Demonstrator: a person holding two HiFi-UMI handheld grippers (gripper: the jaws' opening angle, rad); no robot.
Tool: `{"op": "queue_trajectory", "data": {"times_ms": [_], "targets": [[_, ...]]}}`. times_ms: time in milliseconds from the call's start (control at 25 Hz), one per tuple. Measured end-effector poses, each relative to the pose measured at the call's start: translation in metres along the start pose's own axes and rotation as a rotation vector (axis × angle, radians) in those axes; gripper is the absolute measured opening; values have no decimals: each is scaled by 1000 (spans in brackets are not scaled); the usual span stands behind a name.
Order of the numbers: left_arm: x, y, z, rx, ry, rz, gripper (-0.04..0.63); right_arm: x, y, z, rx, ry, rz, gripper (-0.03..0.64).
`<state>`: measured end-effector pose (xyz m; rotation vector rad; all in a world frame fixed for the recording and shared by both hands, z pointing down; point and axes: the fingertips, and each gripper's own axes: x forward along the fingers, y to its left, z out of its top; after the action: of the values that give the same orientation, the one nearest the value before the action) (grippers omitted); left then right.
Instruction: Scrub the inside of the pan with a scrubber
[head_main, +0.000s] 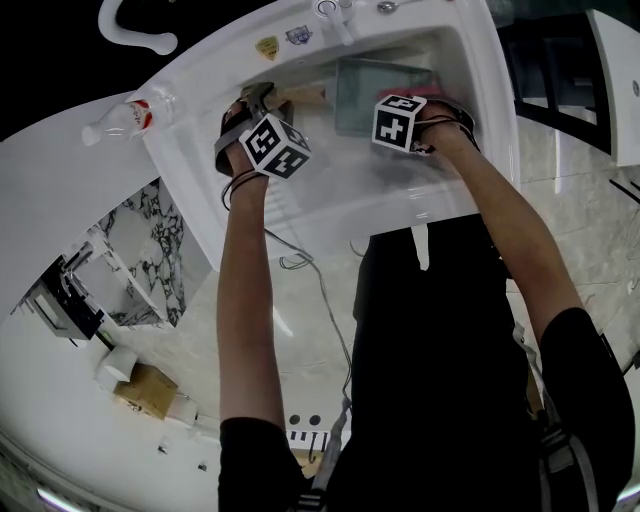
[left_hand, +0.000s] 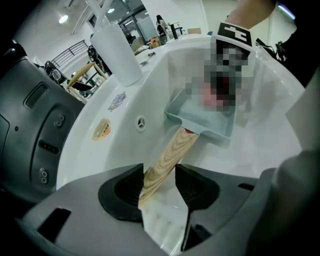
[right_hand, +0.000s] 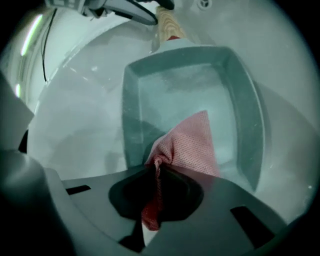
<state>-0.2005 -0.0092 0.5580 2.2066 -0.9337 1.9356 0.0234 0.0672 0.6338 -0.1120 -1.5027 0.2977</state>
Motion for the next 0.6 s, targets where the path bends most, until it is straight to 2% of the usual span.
{"op": "queue_trajectory", "data": {"times_ms": [80, 200, 400, 600], "targets": [[1, 0, 1, 2, -4, 0, 190, 1, 8, 2, 53, -26, 65, 34], [0, 2, 0, 4, -8, 12, 192, -1, 10, 10, 76, -79, 90, 34], [0, 1, 1, 3, -11, 11, 192, -13, 11, 53, 146, -290, 154, 34], [1, 1, 1, 0, -16, 7, 193, -27, 13, 102, 130, -471, 157, 34]]}}
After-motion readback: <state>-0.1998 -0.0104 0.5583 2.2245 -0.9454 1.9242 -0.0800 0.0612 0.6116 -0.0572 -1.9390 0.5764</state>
